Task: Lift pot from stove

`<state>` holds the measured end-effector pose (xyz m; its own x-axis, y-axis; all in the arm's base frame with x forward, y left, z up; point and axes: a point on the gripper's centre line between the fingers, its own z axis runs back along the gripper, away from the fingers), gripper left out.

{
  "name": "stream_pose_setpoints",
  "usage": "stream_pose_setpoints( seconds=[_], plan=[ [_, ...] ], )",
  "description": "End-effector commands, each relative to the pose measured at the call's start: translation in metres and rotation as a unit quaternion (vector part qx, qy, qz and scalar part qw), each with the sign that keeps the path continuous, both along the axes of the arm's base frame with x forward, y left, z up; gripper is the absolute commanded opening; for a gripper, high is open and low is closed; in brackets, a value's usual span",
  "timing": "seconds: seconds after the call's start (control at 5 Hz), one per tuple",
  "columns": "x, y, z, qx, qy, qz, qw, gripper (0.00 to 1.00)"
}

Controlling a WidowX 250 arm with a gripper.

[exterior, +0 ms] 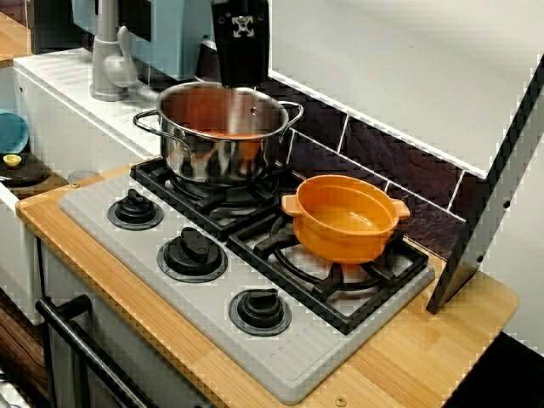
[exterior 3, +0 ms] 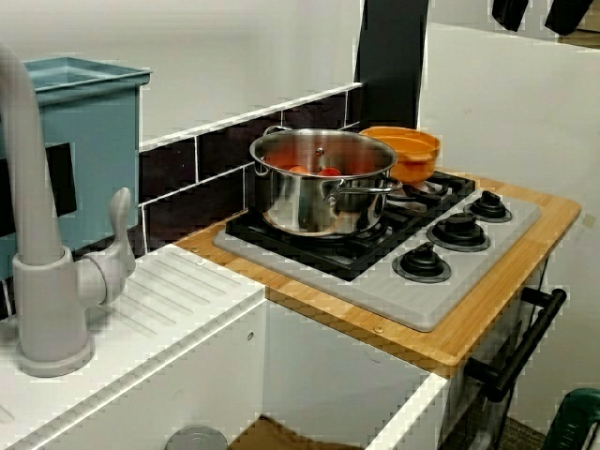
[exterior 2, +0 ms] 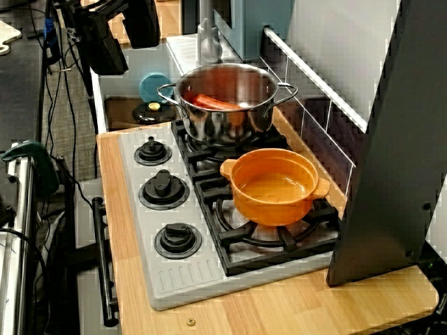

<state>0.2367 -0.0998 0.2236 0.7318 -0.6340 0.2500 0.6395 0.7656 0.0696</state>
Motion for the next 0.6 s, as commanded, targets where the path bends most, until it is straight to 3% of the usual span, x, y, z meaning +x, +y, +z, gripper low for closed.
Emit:
stream_pose_setpoints(
  seconds=[0.0, 0.2, 0.4],
  plan=[
    [0.000, 0.000, 0.000, 0.000, 0.000, 0.000, 1.0000, 1.00],
    [0.012, -0.022, 0.018, 0.017, -0.009, 0.015, 0.9997, 1.00],
    [0.023, -0.035, 0.020, 0.040, -0.016, 0.028, 0.9987, 1.00]
  ],
)
